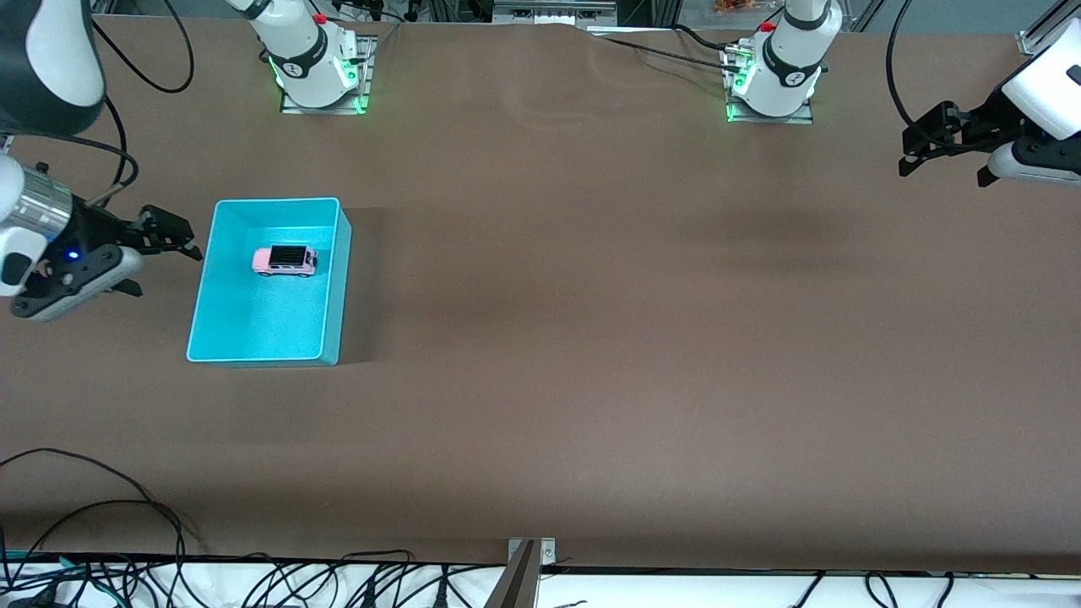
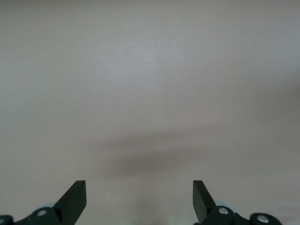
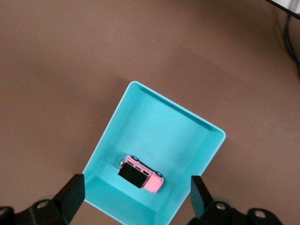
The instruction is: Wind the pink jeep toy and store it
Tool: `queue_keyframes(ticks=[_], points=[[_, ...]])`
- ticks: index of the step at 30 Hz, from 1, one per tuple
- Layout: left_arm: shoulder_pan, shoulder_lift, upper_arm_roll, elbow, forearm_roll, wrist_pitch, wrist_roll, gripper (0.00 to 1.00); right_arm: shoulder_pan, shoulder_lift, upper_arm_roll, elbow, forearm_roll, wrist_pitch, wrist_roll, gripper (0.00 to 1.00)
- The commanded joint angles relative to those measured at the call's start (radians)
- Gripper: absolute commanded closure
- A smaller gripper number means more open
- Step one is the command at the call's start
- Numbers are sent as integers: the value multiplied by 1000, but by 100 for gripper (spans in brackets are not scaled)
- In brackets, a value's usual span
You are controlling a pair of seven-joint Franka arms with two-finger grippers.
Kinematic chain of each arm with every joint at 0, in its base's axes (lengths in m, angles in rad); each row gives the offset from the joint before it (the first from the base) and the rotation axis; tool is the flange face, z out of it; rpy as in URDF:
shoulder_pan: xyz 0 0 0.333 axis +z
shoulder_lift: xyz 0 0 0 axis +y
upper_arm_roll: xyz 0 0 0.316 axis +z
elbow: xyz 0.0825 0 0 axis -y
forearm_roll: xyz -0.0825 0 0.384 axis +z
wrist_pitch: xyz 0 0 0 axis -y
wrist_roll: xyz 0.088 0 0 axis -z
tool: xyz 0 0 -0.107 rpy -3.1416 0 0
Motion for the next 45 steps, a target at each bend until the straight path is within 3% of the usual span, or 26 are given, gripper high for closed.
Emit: queue_keyframes(ticks=[1,8,12,20,25,29,45], points=[[-5,18,2,35,10,-16,12,0,-3,20,-6,105,-46,-86,165,0],[-5,18,2,35,10,-16,12,0,0,17,6,176,-160,-160,297,0],[-5,18,2,35,10,-16,12,0,-1,-44,5,159,-185,-162,335,0],[-5,18,2,35,10,-16,12,0,-1,-175,3,4,-185,-145,337,0],[-5,19,2,35,10,-16,12,0,-1,-275,5,-149,-180,-42,337,0],[-5,18,2,35,9,-16,12,0,-1,-321,5,-204,-178,-33,337,0],[-5,25,2,35,9,-16,12,0,2,-270,7,-125,-163,-68,335,0]])
